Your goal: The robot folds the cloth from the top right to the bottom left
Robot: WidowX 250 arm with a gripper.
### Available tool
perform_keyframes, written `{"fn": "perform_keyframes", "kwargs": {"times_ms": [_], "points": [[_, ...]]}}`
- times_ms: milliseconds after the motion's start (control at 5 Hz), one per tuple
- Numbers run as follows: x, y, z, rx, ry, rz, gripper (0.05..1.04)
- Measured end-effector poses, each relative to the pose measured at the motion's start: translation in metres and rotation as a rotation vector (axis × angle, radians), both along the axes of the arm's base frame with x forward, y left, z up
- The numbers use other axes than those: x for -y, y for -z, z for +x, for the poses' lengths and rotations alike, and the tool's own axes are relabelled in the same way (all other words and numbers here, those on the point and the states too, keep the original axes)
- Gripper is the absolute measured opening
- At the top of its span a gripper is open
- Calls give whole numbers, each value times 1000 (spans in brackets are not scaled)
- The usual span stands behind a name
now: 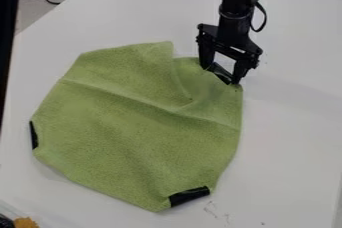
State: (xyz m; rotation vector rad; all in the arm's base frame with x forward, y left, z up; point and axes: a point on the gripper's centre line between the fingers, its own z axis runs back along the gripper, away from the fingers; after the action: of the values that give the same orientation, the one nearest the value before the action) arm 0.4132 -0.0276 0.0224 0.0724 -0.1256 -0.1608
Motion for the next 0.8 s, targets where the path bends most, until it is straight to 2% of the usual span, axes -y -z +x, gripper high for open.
{"fn": "perform_keyframes", "kwargs": {"times_ms": [200,400,600,800], "points": [[0,2,9,-6,17,-24,999],[-5,11,18,-33,32,-47,1000],[-4,12,25,-38,52,-70,958],[-5,13,30,-28,43,-78,831]]}}
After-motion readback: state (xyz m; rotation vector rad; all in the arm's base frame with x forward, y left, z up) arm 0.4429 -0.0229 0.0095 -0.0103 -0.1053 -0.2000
